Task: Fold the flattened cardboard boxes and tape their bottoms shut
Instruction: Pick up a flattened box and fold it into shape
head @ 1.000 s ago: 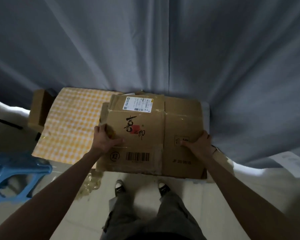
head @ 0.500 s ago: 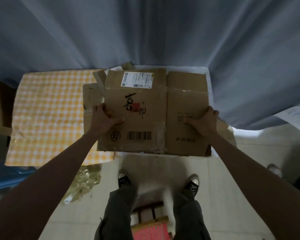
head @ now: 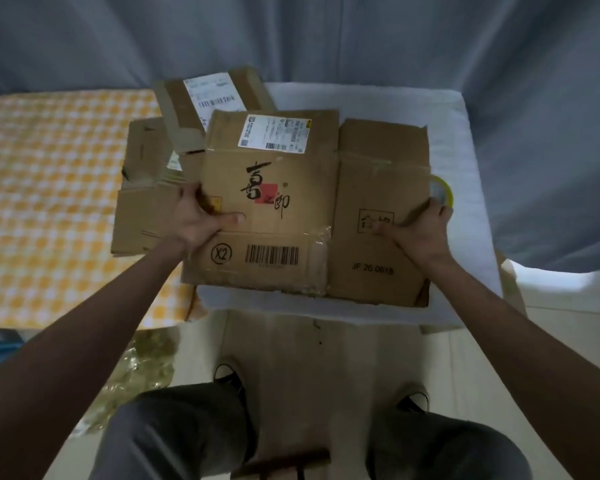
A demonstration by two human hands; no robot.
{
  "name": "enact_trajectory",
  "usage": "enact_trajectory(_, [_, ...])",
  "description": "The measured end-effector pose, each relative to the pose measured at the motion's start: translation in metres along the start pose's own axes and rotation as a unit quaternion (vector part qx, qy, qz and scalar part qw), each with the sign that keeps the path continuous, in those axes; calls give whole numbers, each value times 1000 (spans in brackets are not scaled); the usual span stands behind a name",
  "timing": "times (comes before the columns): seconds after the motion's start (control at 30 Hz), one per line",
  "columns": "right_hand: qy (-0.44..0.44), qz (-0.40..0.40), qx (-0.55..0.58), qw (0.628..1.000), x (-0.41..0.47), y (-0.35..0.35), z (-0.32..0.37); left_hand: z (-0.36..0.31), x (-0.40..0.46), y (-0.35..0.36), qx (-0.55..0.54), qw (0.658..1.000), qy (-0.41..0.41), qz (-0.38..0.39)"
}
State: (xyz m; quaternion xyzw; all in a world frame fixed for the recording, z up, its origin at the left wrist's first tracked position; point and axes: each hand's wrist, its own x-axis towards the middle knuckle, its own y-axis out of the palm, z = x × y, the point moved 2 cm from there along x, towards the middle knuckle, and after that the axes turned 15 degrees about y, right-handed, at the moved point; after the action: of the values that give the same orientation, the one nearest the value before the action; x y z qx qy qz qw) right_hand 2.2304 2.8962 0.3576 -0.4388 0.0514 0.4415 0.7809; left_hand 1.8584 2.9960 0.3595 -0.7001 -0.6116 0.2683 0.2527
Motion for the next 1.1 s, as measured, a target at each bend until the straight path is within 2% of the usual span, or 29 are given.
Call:
enact_trajectory(0.33, [-72,-54,-12,996,11,36,-25,46,8,19,6,996,74,-51])
enact_trajectory(0.57, [-77,-84,-19,993,8,45,-26,56,13,9,-25,992,111,-46])
enact_trajectory(0.7, [-58,-66,5,996,-8,50,-21,61,-2,-3,-41,993,105,-38])
enact_trajectory(0.73, [-52,-59,18,997,-14,51,-22,61,-7,-5,-29,994,102,-31])
enact_trajectory(0.8, [-39,-37,59,997,-24,53,-23,58,-21,-9,62,990,123,-33])
enact_trajectory(0.87, [-38,-19,91,995,-9,55,-32,52,-38,-12,154,967,191,-70])
enact_trajectory(0.9, [-35,-7,98,995,0,57,-36,48,-50,-11,153,957,234,-78])
enact_trajectory(1.0, [-20,7,98,995,-9,63,-36,33,-92,-7,131,924,360,-9])
enact_trajectory(1.03, [-16,1,96,995,-17,64,-35,28,-104,-4,167,902,397,19])
enact_trajectory(1.1, [-19,-20,80,996,-24,64,-36,21,-120,5,268,841,470,22])
